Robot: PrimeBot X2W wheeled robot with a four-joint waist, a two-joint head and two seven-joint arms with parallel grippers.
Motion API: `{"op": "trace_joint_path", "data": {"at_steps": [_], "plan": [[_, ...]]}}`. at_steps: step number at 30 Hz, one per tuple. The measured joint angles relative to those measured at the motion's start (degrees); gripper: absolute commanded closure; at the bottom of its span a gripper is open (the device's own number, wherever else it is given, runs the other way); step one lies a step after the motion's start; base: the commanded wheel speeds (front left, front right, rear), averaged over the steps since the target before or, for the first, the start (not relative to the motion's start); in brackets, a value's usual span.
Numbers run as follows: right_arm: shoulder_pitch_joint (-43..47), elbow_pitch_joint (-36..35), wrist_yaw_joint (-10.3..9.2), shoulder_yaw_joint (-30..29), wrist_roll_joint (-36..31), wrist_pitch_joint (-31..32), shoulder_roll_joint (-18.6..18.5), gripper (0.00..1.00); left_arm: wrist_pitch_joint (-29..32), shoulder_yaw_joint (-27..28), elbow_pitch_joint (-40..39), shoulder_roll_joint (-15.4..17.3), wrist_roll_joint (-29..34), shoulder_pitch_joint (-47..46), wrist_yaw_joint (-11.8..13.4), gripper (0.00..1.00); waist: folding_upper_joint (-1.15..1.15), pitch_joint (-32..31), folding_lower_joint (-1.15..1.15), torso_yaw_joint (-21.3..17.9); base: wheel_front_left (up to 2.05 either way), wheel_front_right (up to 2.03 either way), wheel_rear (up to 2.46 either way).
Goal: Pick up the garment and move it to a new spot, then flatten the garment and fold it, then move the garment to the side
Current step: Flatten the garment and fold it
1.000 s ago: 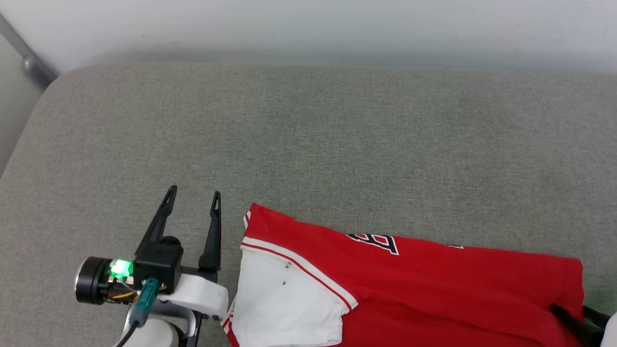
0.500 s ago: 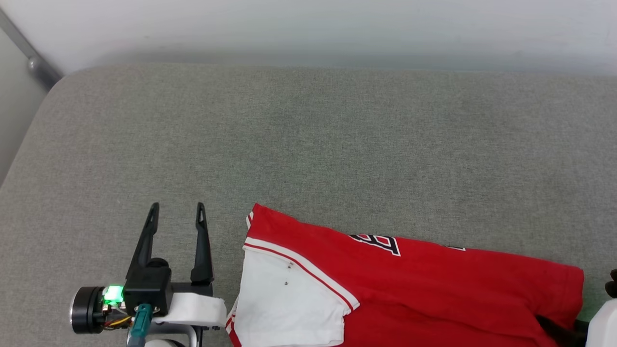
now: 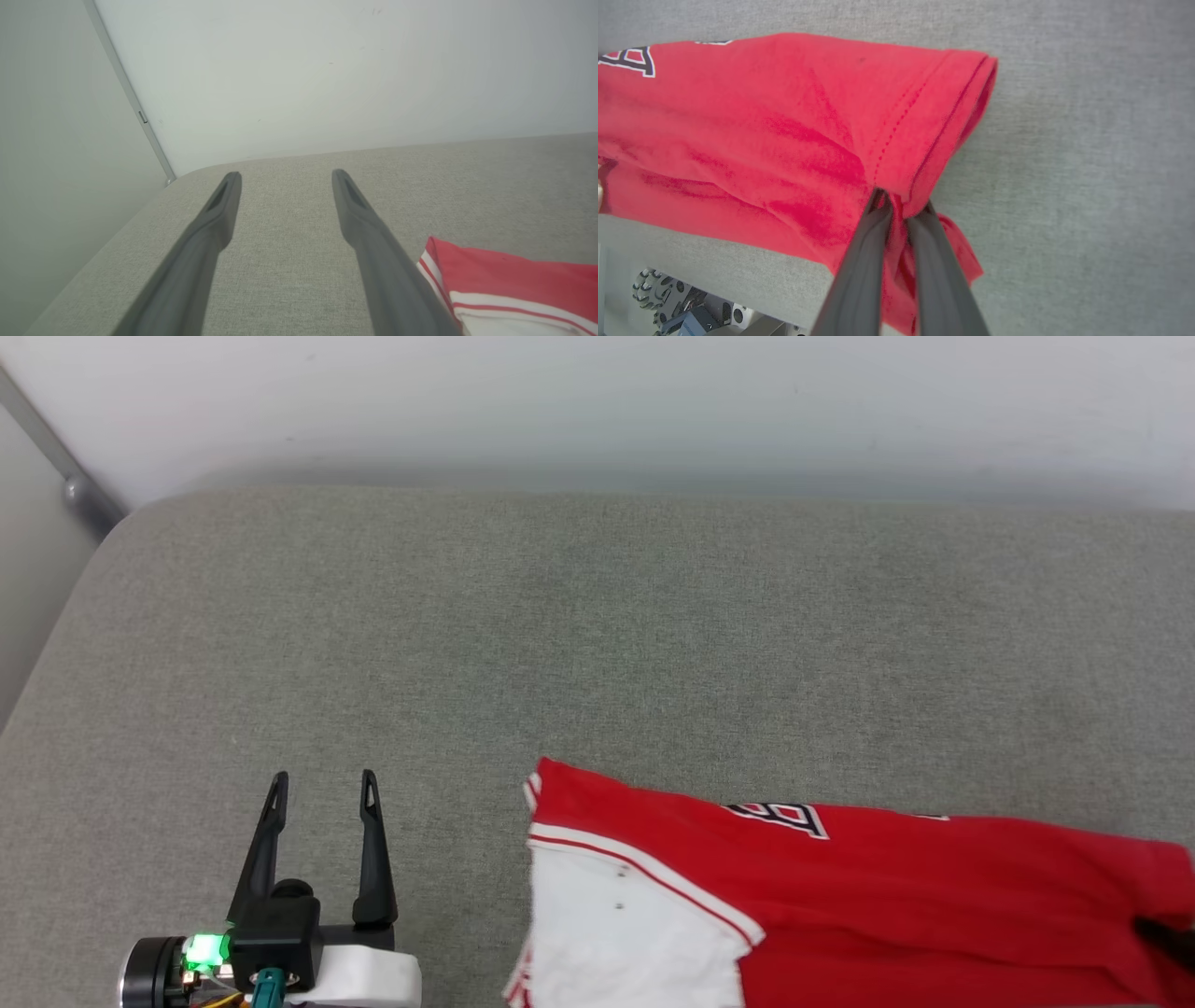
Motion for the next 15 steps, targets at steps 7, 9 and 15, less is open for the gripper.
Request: {"op": "trace_joint_path", "data": {"at_steps": [7, 9, 15], "plan": [[0.1, 4.0, 0.0, -5.8, -1.1, 1.8, -5.0, 1.0, 0.0, 2.0, 0.7, -2.1, 2.4, 1.8, -2.0, 0.0, 0.0, -0.8, 0.0, -0.4, 0.0, 0.0, 0.0], [0.1, 5.4, -0.01, -7.3, -1.5, 2.6, -5.8, 1.0, 0.0, 2.3, 1.2, -2.4, 3.1, 2.4, -2.5, 0.0, 0.0, -0.9, 0.0, -0.5, 0.0, 0.0, 0.0], [0.5, 4.8, -0.01, -9.0, -3.9, 4.4, -6.7, 1.0, 0.0, 2.9, 2.0, -3.2, 4.4, 2.7, -3.5, 0.0, 0.0, -1.3, 0.0, -0.5, 0.0, 0.0, 0.0]]}}
